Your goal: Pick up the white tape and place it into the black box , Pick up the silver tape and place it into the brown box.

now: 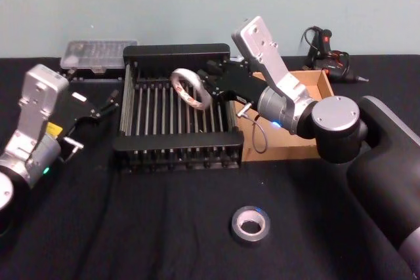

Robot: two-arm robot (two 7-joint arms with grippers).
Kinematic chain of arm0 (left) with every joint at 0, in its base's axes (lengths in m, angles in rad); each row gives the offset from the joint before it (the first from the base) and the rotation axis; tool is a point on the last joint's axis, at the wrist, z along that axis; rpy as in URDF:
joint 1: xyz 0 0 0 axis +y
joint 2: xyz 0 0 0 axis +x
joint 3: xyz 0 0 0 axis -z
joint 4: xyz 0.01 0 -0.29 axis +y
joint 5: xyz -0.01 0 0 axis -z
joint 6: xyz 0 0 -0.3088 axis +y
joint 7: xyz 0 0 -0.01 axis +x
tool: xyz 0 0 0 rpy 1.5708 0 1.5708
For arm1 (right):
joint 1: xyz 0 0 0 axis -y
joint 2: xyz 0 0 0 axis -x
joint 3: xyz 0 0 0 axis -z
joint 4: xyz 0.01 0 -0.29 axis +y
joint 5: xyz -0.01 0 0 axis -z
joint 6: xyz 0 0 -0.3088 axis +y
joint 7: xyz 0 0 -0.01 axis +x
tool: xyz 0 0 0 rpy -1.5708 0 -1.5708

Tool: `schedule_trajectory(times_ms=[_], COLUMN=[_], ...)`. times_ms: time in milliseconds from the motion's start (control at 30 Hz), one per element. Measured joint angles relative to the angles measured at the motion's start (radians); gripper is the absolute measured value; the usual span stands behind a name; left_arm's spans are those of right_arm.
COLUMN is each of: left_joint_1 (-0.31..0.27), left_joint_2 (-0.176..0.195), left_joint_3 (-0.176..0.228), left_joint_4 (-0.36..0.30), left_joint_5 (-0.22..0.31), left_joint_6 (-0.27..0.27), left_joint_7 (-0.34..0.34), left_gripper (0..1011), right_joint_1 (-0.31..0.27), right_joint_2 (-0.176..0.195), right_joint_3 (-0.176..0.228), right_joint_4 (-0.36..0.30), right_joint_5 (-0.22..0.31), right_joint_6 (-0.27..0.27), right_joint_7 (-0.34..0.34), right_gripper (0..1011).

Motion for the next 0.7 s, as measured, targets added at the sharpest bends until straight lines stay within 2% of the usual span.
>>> schedule_trajectory(times_ms=[233, 367, 400, 467, 700], left_joint_1=[0.000, 0.000, 0.000, 0.000, 0.000], left_joint_2=[0.000, 0.000, 0.000, 0.000, 0.000], left_joint_3=[0.000, 0.000, 0.000, 0.000, 0.000], left_joint_4=[0.000, 0.000, 0.000, 0.000, 0.000], left_joint_5=[0.000, 0.000, 0.000, 0.000, 0.000], left_joint_6=[0.000, 0.000, 0.000, 0.000, 0.000], left_joint_7=[0.000, 0.000, 0.000, 0.000, 0.000], left_gripper=[1001, 1001, 1001, 1001, 1001], right_joint_1=[0.000, -0.001, 0.000, 0.000, -0.001], right_joint_2=[0.000, 0.000, 0.000, 0.000, 0.000], right_joint_3=[0.000, 0.000, 0.000, 0.000, 0.000], right_joint_4=[0.000, -0.001, -0.001, -0.001, -0.001], right_joint_5=[0.000, 0.000, 0.000, 0.000, 0.000], right_joint_6=[0.000, 0.000, 0.000, 0.000, 0.000], right_joint_7=[0.000, -0.001, -0.001, -0.001, -0.001], right_gripper=[456, 617, 617, 716, 898])
